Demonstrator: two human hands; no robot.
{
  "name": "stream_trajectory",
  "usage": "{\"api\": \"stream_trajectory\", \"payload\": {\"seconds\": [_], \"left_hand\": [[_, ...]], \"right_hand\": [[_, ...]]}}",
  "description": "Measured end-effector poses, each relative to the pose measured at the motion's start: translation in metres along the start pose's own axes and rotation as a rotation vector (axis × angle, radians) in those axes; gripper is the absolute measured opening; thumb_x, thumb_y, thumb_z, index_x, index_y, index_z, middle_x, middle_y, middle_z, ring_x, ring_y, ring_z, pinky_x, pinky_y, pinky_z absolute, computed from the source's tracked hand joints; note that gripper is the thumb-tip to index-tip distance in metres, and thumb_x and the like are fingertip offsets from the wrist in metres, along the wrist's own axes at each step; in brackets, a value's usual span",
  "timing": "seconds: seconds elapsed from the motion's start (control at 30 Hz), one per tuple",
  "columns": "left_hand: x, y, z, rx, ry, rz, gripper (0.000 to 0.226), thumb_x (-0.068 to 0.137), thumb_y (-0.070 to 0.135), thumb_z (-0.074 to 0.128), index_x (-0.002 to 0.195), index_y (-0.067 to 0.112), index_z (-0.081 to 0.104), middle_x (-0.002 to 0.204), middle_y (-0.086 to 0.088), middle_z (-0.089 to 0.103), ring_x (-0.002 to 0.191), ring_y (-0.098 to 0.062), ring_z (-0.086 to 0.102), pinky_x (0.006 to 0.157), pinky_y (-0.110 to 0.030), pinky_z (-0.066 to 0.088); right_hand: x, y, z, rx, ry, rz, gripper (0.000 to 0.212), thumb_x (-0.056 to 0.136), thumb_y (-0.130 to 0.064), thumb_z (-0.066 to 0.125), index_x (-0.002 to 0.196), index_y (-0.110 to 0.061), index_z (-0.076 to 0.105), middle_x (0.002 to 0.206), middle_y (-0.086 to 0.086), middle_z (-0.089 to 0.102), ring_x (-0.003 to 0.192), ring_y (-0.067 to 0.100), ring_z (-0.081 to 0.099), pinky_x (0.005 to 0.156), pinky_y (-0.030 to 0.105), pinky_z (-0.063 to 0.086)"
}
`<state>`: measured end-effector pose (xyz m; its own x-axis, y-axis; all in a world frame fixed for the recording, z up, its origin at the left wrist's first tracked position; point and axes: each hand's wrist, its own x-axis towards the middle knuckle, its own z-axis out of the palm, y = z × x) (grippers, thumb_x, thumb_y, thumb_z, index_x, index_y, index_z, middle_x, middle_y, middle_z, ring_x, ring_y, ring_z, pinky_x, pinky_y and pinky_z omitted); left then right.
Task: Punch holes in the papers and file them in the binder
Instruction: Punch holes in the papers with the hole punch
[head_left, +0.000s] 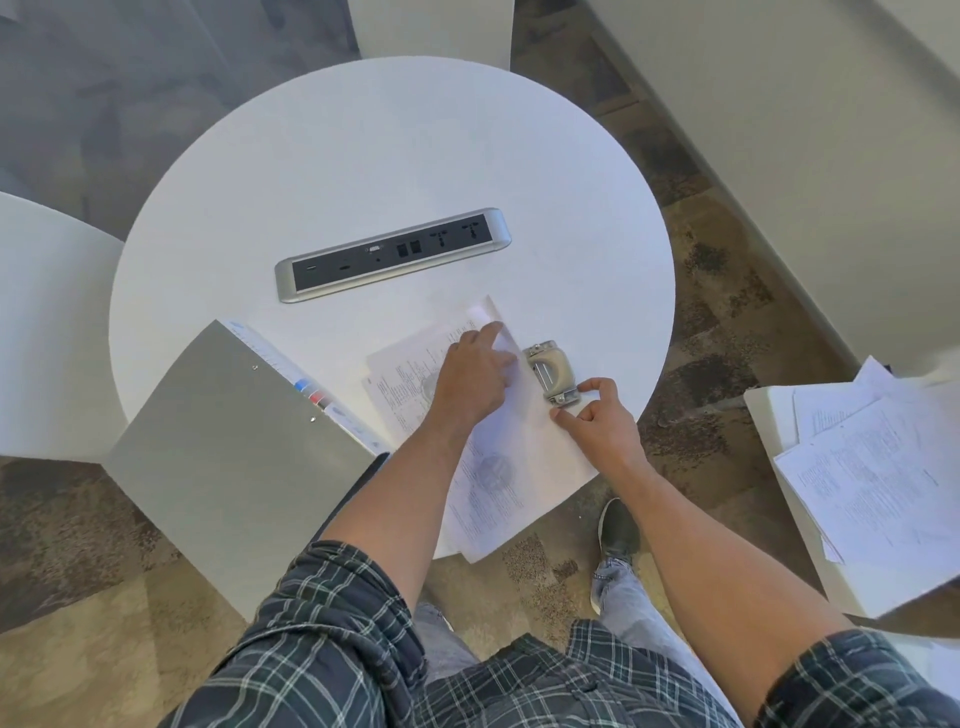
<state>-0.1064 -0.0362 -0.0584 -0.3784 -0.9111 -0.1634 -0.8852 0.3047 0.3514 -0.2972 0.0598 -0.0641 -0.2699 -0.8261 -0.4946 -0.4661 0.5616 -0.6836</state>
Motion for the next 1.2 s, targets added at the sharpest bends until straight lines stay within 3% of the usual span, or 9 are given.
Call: {"api": "stream_trajectory", "payload": {"seconds": [0.1, 0.2, 0.27, 0.47, 0.67, 0.87, 1.07, 1.2], "left_hand": [[0.006, -0.009, -0.007, 0.05, -0.01, -0.148, 0.074, 0.082, 0.041, 0.078, 0.146, 0.019, 0.046, 0.16, -0.009, 0.029, 0.145, -0.032, 0.029, 0.114, -0.045, 0.028], [0.02, -0.023, -0.019, 0.066, -0.125, -0.221, 0.092, 0.083, 0.05, 0.074, 0.156, 0.019, 0.026, 0.162, -0.006, 0.025, 0.149, -0.03, 0.024, 0.117, -0.047, 0.023], [0.031, -0.029, -0.026, 0.088, -0.175, -0.194, 0.087, 0.085, 0.048, 0.073, 0.155, 0.022, 0.029, 0.158, -0.006, 0.03, 0.145, -0.028, 0.031, 0.116, -0.047, 0.022], [0.054, -0.041, -0.039, -0.029, -0.089, -0.283, 0.071, 0.084, 0.035, 0.076, 0.146, 0.027, 0.043, 0.138, -0.006, 0.051, 0.127, -0.029, 0.051, 0.105, -0.047, 0.032], [0.057, -0.054, -0.041, -0.386, 0.006, -0.419, 0.038, 0.074, 0.029, 0.084, 0.106, 0.025, 0.063, 0.105, 0.004, 0.066, 0.101, -0.019, 0.06, 0.088, -0.038, 0.035], [0.057, -0.074, -0.046, -0.506, -0.01, -0.461, 0.032, 0.063, 0.042, 0.091, 0.08, 0.024, 0.071, 0.083, 0.011, 0.07, 0.091, -0.017, 0.068, 0.096, -0.051, 0.051], [0.06, -0.081, -0.047, -0.536, -0.13, -0.474, 0.038, 0.057, 0.045, 0.091, 0.08, 0.022, 0.072, 0.08, 0.009, 0.069, 0.094, -0.024, 0.069, 0.097, -0.057, 0.051], [0.062, -0.078, -0.047, -0.522, -0.184, -0.495, 0.032, 0.065, 0.035, 0.094, 0.078, 0.021, 0.068, 0.083, 0.01, 0.067, 0.098, -0.025, 0.068, 0.099, -0.054, 0.05]], "right_hand": [[0.001, 0.001, 0.0, -0.012, 0.004, -0.003, 0.044, 0.09, -0.04, 0.074, 0.121, -0.028, 0.045, 0.07, -0.001, 0.059, 0.068, 0.015, 0.061, 0.056, 0.03, 0.039], [0.001, 0.001, 0.001, -0.019, 0.002, -0.004, 0.044, 0.091, -0.041, 0.074, 0.121, -0.028, 0.045, 0.07, -0.001, 0.058, 0.066, 0.014, 0.06, 0.055, 0.029, 0.038], [0.002, 0.0, 0.001, -0.028, 0.003, -0.002, 0.044, 0.091, -0.04, 0.074, 0.121, -0.028, 0.045, 0.069, -0.001, 0.057, 0.065, 0.013, 0.059, 0.055, 0.028, 0.037], [0.004, 0.002, 0.002, -0.045, 0.005, 0.007, 0.044, 0.091, -0.042, 0.074, 0.121, -0.029, 0.045, 0.069, -0.001, 0.059, 0.061, 0.012, 0.057, 0.053, 0.026, 0.037], [0.005, 0.002, 0.003, -0.034, 0.014, 0.007, 0.043, 0.09, -0.041, 0.075, 0.119, -0.029, 0.046, 0.067, -0.002, 0.055, 0.06, 0.012, 0.054, 0.053, 0.027, 0.037], [0.005, 0.003, 0.003, -0.032, 0.013, 0.006, 0.042, 0.091, -0.042, 0.074, 0.119, -0.029, 0.046, 0.067, -0.002, 0.055, 0.059, 0.011, 0.054, 0.054, 0.026, 0.037], [0.005, 0.002, 0.003, -0.028, 0.018, 0.001, 0.042, 0.091, -0.041, 0.074, 0.12, -0.028, 0.046, 0.066, -0.002, 0.054, 0.059, 0.012, 0.053, 0.054, 0.027, 0.038], [0.006, 0.003, 0.004, -0.042, 0.019, -0.004, 0.043, 0.091, -0.042, 0.074, 0.121, -0.028, 0.046, 0.065, -0.002, 0.053, 0.059, 0.012, 0.053, 0.053, 0.027, 0.039]]}}
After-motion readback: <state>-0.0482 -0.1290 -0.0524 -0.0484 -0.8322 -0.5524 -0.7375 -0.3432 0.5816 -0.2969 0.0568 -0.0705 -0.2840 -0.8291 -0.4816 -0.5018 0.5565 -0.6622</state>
